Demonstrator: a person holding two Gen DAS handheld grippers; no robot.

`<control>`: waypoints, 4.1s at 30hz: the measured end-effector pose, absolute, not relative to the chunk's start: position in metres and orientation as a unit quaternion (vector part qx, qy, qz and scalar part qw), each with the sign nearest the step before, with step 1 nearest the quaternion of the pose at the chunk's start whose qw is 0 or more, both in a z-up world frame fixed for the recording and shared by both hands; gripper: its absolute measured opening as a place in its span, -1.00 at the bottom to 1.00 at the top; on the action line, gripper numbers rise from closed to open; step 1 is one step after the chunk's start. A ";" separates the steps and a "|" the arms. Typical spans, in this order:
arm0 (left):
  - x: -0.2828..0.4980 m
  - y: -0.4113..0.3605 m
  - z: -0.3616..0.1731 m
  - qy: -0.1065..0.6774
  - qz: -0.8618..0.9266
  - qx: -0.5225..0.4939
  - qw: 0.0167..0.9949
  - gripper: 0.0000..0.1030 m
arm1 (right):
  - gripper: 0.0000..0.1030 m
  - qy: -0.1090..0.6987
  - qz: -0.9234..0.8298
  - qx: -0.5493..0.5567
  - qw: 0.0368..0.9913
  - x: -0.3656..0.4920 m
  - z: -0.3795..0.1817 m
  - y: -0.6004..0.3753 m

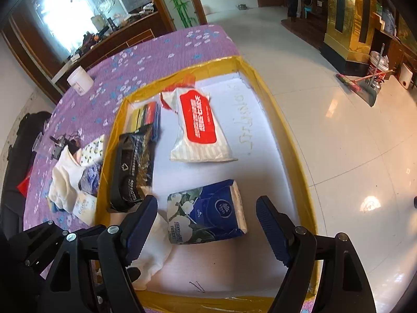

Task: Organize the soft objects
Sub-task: 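Carry the cloth and tissue pack into the tray and release them, then move both grippers back over the pile on the table, then grasp the striped sponge bag with the left gripper while the right grasps the Face tissue pack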

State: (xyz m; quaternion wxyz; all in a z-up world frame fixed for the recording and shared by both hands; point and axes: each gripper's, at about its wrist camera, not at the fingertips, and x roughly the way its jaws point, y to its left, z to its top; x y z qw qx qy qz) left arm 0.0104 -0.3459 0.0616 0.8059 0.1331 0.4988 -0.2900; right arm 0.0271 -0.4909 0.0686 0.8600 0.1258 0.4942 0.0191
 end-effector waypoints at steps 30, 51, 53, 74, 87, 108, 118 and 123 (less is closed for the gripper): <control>0.011 -0.313 0.095 0.469 -0.269 0.080 0.837 0.29 | 0.59 0.476 0.022 0.170 0.862 0.021 0.080 -0.499; 0.015 -0.241 0.114 0.461 -0.203 0.016 0.864 0.29 | 0.59 0.475 0.105 0.148 0.861 0.042 0.096 -0.434; 0.015 -0.221 0.114 0.463 -0.185 0.002 0.867 0.29 | 0.59 0.478 0.130 0.138 0.858 0.047 0.098 -0.413; 0.043 -0.002 0.048 0.544 0.038 -0.236 0.804 0.30 | 0.60 0.509 0.246 0.077 0.821 0.045 0.077 -0.307; 0.104 -0.022 0.013 0.582 0.113 -0.201 0.780 0.29 | 0.60 0.523 0.300 -0.018 0.798 0.037 0.071 -0.296; 0.072 -0.008 0.018 0.588 0.092 -0.113 0.795 0.21 | -0.01 0.572 0.315 -0.126 0.747 0.073 0.017 -0.237; 0.086 -0.018 0.009 0.572 0.100 -0.064 0.812 -0.22 | 0.02 0.569 0.310 -0.093 0.756 0.061 0.016 -0.236; 0.078 -0.013 0.014 0.568 0.093 -0.074 0.814 -0.27 | -0.01 0.567 0.308 -0.073 0.761 0.058 0.019 -0.240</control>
